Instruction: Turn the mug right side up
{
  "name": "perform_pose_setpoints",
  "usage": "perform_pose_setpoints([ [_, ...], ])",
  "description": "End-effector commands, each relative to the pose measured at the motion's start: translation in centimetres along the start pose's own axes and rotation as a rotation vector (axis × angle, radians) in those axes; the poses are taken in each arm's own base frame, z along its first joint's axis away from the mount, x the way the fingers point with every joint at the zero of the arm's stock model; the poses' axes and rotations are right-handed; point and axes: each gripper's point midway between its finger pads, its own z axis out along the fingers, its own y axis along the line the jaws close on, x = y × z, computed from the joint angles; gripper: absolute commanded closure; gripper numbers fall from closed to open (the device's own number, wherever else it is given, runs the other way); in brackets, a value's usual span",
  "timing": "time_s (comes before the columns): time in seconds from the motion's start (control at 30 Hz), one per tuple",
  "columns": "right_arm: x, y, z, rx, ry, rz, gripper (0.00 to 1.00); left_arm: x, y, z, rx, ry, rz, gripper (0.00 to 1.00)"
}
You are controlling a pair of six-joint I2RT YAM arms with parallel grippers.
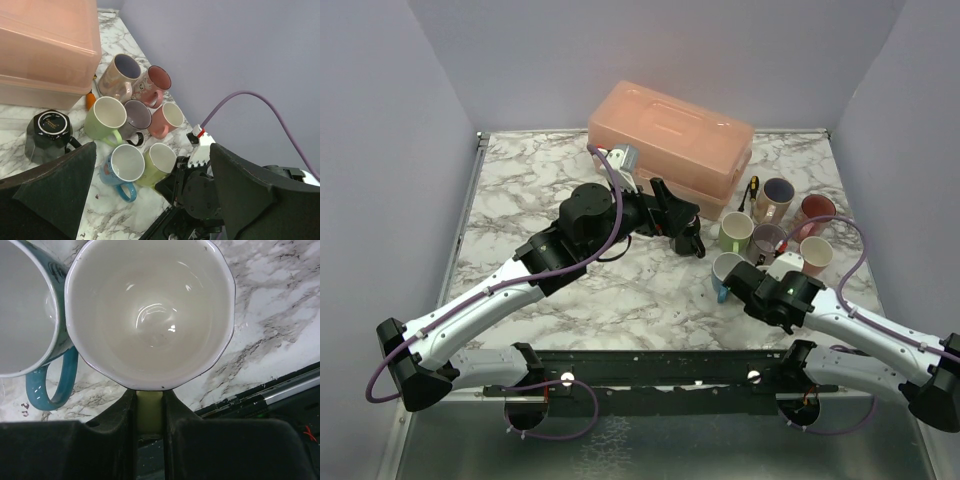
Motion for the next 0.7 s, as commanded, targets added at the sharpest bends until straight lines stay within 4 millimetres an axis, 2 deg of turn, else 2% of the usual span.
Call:
perform_pose_setpoints([
  [0.0,-0.8,0.9,0.8,-0.012,-0.043,0.047,0.99,0.4,1.2,0.0,-0.044,0.010,0.003,0.05],
  [0.2,-0.6,1.0,2.0,0.003,-0.042,0.033,0.96,0.9,1.7,0.2,-0.057,0.022,0.009,0.05],
  [0.27,-0.7,1.1,2.1,0.000,-0.042,0.033,0.88,1.1,1.9,0.2,-0.065,0.027,0.013,0.05],
  [0.47,-1.9,1.5,1.1,-0.025,-0.066,0.043,0.54,2.1,3.5,0.5,-0.120,0.044,0.030,0.05],
  [0.57,-3.0,1.4,-0.1,-0.045,-0.087,0.050,0.44,2.8,4.6,0.8,-0.162,0.059,0.034,0.05],
  [0.67,-4.2,1.1,-1.5,-0.057,-0.106,0.066,0.41,3.7,6.0,1.2,-0.214,0.081,0.035,0.05],
])
